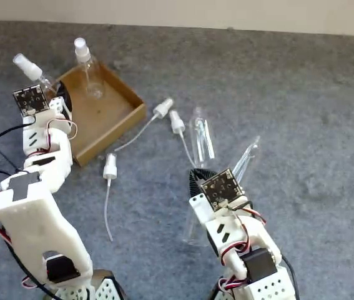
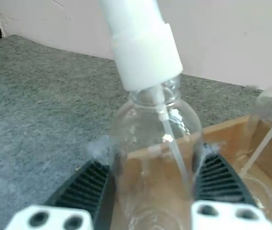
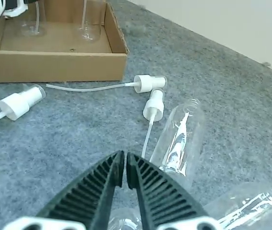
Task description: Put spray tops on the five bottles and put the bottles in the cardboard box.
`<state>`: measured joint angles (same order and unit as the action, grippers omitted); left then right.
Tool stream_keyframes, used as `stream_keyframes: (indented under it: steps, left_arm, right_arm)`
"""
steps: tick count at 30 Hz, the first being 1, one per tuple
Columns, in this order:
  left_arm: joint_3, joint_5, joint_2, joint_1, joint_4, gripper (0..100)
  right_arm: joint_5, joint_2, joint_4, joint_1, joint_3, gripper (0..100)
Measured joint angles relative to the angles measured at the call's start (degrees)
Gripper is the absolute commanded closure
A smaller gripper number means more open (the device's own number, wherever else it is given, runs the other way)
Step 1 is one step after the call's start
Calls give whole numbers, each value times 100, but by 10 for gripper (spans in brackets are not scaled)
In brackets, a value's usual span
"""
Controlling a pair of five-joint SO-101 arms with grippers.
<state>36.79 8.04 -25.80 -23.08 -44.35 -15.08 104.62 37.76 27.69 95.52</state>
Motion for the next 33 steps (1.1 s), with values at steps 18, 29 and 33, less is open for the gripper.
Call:
stream_keyframes:
  steps: [18,29,33]
  left_arm:
    - [0,0,0,0,0,814]
    - [0,-325,0,0,0,814]
    - [0,-413,0,0,0,813]
  right_arm:
    - [0,0,0,0,0,986]
    - [0,0,0,0,0,986]
    - [-18,0,0,0,0,986]
